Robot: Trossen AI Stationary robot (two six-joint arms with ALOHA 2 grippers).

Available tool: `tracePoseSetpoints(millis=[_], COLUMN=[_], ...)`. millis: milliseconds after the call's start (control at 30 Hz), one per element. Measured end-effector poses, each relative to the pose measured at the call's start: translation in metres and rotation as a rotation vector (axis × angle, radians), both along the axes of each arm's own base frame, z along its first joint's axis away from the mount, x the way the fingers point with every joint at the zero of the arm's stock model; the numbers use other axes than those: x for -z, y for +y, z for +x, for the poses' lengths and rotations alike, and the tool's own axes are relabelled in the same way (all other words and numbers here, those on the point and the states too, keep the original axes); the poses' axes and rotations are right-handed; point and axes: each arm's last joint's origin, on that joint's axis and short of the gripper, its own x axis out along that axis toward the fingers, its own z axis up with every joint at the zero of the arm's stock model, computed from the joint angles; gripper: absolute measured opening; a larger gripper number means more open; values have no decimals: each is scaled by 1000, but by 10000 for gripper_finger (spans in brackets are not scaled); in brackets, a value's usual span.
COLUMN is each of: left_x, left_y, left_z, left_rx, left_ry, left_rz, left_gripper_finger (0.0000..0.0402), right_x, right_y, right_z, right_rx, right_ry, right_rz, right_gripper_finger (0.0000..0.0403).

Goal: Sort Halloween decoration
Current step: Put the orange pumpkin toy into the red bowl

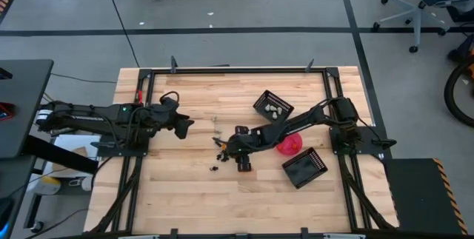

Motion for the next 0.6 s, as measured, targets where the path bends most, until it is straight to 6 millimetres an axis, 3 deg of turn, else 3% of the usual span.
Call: tracePoseSetpoints(millis=[200,600], left_x=[0,0], left_y=[0,0], left_z=[0,0], left_rx=[0,-4], left_ry=[-2,-4], left_rz=[0,-5], left_gripper_finger=[162,162], right_x=[18,22], right_y=[8,12], right_z=[-13,-15], right_rx=[14,25], right_ry=[26,-32], right_rz=[30,3], right_gripper_finger=[211,185])
